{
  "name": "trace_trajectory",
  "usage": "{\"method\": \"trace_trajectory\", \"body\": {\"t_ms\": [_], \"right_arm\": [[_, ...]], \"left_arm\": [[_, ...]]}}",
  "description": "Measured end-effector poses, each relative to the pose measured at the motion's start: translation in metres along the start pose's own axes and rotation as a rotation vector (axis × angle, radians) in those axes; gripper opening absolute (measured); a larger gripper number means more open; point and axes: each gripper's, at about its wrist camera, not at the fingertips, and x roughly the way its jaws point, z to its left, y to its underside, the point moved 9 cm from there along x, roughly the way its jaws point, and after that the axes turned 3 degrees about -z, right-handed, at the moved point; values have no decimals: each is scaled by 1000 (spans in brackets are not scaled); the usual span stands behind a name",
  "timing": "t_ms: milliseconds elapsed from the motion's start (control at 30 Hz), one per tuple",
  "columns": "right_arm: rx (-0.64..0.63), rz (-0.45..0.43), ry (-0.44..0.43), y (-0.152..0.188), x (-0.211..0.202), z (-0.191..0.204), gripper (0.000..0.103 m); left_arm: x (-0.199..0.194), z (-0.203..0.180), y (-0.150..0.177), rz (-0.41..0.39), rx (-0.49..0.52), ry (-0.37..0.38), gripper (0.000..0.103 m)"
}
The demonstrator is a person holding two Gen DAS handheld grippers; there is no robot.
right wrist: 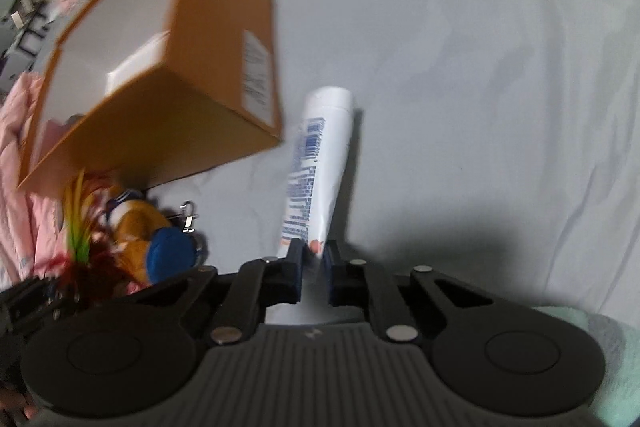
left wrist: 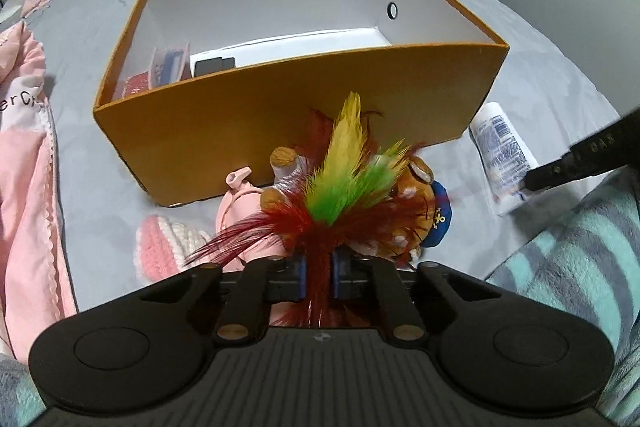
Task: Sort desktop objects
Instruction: 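Grasp the white lotion tube with the right gripper while the left gripper grasps the feathered toy, then lift the lotion tube with the right gripper while the left gripper carries the feathered toy over the orange box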
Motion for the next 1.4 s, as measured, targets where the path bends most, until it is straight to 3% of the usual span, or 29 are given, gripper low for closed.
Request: {"method": "trace_trajectory", "body": {"t_ms": [167,333,567,733,800,867,900,967,1033,1133,1233,1267,1333,1400], "right_arm": [[-139,-151,37,-1,-32,22,6],[-229,-244,54,-7,-59,41,5],[-298,-226,-18,0,-57,77,4],[-310,-207,-1,18,-36,85,6],[-324,-216,-4,22,-35,88,8],[-327,-220,-3,27,-36,88,11],[-325,-220,1,30,-36,88,12],[-327,-220,8,34,-35,87,13],[-335,-230,16,38,-36,87,13],[-357,-242,21,41,-36,88,13],[-374,-250,29,42,-35,88,13],[-375,-254,29,41,-35,88,13],[-373,-258,23,41,-35,86,12],[-366,-265,15,40,-37,85,11]], "left_arm": [[-10,8,-1,-19,-87,34,6],[-29,18,-9,-53,-176,66,0],[-53,17,-30,-126,-189,106,0],[-55,10,-22,-113,-61,79,1],[-52,6,-16,-105,11,54,10],[-46,3,-11,-97,38,45,33],[-44,2,-10,-90,44,53,37],[-38,-3,-8,-78,62,67,63],[-31,-4,-7,-74,79,40,64],[-14,-2,-7,-40,93,-33,64],[0,-2,-6,15,93,-53,61],[2,-3,-5,26,92,-55,46],[4,-3,-5,30,90,-51,24],[1,-2,-5,14,72,-32,13]]}}
